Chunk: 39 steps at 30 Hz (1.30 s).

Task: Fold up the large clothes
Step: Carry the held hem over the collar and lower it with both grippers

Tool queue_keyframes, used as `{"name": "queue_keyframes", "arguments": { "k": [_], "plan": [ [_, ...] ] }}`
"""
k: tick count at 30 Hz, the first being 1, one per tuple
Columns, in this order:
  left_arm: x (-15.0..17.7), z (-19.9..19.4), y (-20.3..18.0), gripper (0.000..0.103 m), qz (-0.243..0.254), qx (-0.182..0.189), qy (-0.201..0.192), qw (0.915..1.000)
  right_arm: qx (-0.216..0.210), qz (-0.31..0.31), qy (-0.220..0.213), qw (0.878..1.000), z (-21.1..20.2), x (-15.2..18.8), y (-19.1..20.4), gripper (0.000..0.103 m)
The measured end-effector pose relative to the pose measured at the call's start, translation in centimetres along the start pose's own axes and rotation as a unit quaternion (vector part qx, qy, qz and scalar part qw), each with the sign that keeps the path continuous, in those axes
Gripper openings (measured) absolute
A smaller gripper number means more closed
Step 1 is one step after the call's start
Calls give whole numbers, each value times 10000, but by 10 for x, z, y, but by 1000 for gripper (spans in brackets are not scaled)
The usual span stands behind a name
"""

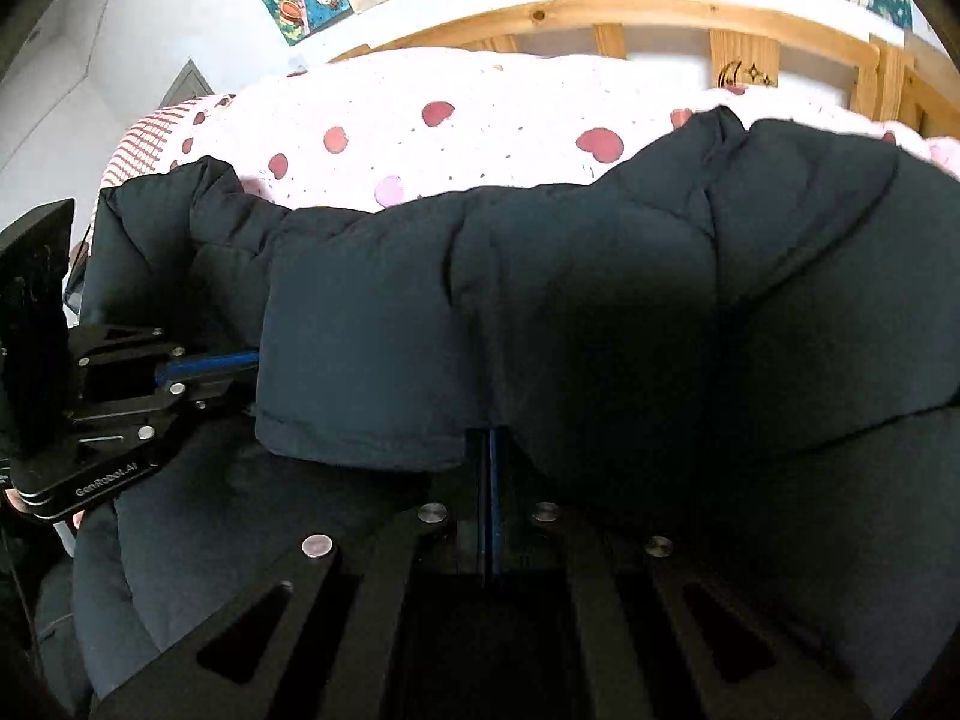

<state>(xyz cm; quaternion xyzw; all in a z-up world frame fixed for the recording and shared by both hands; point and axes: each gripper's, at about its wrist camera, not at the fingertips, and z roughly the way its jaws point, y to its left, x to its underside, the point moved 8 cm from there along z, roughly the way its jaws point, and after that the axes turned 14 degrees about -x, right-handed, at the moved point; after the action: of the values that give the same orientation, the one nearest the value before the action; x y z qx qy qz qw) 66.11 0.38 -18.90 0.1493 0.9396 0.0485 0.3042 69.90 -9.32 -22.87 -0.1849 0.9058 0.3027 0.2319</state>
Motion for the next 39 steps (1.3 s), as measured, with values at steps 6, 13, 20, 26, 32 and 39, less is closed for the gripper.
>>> {"name": "queue_keyframes", "arguments": {
  "k": [6,13,20,26,32,39],
  "plan": [
    [2,1,2,4,-94,81,-121,9998,-274,-510,-330,9978,-29,-18,42,0],
    [8,-1,4,4,-137,126,-157,9997,-196,-631,68,9978,3,-18,50,0],
    [11,10,0,3,-98,110,-38,9999,-129,-272,395,9988,28,-4,30,0],
    [7,8,-3,3,-84,94,-114,9999,-161,-301,-5,9994,19,2,35,0],
    [2,-14,5,4,-343,236,-423,9982,-139,-342,-716,9968,-26,8,44,3],
    [1,-52,16,4,-659,-89,-634,9958,185,-192,-1027,9944,-74,22,60,3]
  ]
}}
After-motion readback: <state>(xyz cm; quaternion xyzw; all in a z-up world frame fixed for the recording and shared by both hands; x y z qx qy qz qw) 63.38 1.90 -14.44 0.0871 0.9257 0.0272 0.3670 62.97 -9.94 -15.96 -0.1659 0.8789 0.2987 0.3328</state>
